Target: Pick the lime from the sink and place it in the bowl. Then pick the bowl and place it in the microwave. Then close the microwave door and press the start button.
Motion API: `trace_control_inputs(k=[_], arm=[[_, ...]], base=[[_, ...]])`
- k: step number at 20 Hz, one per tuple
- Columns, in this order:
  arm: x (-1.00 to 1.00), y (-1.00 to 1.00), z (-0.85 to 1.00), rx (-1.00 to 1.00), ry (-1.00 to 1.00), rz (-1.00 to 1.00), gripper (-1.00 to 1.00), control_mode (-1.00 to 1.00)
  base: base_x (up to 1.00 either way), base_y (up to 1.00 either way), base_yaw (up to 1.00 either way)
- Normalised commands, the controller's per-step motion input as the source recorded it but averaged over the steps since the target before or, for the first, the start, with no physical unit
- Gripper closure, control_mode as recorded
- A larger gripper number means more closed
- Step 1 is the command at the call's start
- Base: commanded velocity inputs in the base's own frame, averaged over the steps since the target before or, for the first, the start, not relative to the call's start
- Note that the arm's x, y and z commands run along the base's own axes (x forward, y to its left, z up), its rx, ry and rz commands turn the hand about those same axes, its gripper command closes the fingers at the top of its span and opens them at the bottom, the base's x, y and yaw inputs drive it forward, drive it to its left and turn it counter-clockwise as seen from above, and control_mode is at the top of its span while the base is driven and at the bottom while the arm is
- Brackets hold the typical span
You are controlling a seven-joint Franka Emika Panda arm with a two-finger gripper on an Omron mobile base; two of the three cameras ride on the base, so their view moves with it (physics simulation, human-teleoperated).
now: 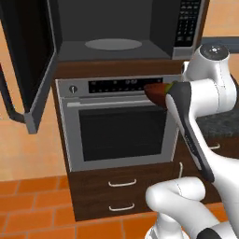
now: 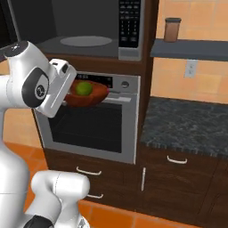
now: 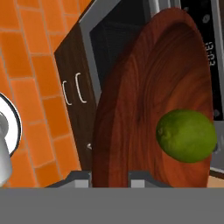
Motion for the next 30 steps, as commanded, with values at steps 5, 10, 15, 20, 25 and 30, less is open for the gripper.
trace_control_inputs(k=[5,10,15,20,25,30], arm=[[0.0,0.0,0.0,0.0,0.0,0.0,1.0,1.0],[0.0,0.0,0.0,0.0,0.0,0.0,1.0,1.0],[0.0,0.0,0.0,0.0,0.0,0.0,1.0,1.0],[0.0,0.0,0.0,0.0,0.0,0.0,1.0,1.0],[-0.02,0.08,1.0,-0.11,-0.55,0.0,1.0,-1.0],[0.79,0.05,0.94,-0.08,-0.34,0.0,1.0,-1.0]], base=[[0.35,0.67,-0.19],[0.49,-0.01,-0.06],[0.23,-0.02,-0.04],[0.0,0.0,-0.04],[0.0,0.0,0.0],[0.0,0.0,0.0]])
